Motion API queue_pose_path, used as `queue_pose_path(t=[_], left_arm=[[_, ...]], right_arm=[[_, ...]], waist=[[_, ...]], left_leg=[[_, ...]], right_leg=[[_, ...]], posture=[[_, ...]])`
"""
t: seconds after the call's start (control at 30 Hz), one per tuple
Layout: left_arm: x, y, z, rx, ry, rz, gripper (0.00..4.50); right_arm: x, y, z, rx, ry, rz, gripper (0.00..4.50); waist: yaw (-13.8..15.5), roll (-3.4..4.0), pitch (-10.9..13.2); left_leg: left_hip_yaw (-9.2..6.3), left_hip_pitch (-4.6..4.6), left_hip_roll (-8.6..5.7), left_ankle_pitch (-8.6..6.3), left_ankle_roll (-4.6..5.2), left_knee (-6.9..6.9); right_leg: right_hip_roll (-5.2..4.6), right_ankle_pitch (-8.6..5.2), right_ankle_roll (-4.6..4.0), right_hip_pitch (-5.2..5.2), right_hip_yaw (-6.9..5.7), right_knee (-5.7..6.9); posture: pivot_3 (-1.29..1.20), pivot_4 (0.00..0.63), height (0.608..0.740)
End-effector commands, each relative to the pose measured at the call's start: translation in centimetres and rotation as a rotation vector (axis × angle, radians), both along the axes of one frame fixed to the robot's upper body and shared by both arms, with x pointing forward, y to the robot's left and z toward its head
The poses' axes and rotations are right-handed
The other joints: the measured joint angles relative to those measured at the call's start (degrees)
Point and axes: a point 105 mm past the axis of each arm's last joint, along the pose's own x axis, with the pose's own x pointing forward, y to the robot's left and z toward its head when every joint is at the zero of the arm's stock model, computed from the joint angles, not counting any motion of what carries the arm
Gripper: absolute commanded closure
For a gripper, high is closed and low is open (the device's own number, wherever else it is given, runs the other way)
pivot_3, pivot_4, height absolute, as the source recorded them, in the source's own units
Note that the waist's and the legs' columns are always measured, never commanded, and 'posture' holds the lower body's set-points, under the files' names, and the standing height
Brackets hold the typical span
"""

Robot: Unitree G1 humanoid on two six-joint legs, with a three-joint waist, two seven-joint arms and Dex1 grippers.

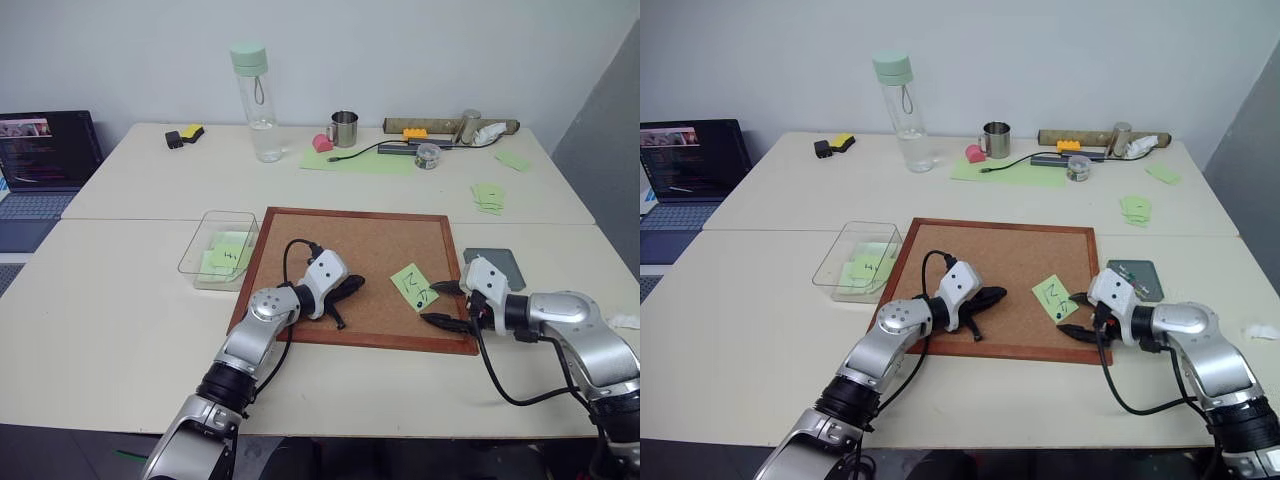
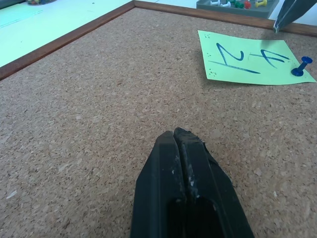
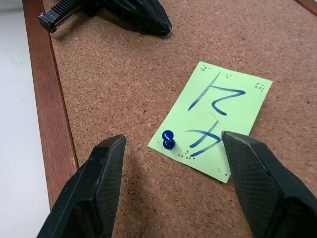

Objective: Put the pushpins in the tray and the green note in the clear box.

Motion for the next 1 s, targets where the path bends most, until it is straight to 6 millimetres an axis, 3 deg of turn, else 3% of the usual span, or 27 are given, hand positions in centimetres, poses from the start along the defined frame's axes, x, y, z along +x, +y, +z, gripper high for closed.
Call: queue_pose_path(t=[0.03, 0.47, 0.63, 1.0], left_arm=[[-0.3, 1.2, -2.4, 0.059, 0.077, 0.040, 4.50], [-0.4, 1.4, -2.5, 0.061, 0.082, 0.046, 4.50], [-0.4, 1.5, -2.6, 0.061, 0.084, 0.051, 4.50], [-0.1, 1.5, -2.5, 0.035, 0.095, 0.077, 4.50]], right_arm=[[0.6, 0.3, 0.8, 0.006, -0.048, 0.015, 1.75], [0.8, 0.6, -0.3, -0.030, -0.047, 0.051, 4.44], [0.8, 0.7, 0.1, -0.014, -0.057, 0.051, 4.44], [0.3, 1.0, 4.5, 0.021, -0.159, 0.094, 4.44]], waist=[[0.0, 0.00, 0.0], [0.0, 0.01, 0.0], [0.0, 0.00, 0.0], [0.0, 0.00, 0.0]], left_leg=[[0.00, 0.00, 0.00, 0.00, 0.00, 0.00], [0.01, 0.00, 0.00, 0.00, 0.00, 0.00], [0.00, 0.01, 0.00, 0.00, 0.00, 0.00], [0.00, -0.02, 0.00, 0.00, 0.00, -0.01]], right_leg=[[0.00, 0.00, 0.00, 0.00, 0.00, 0.00], [0.00, 0.00, 0.00, -0.01, 0.00, 0.00], [0.00, 0.00, 0.00, 0.00, 0.00, 0.00], [0.00, 0.00, 0.00, -0.04, 0.01, 0.00]], posture=[[0.00, 0.150, 0.740], [0.00, 0.150, 0.740], [0.00, 0.150, 0.740], [0.00, 0.150, 0.740]])
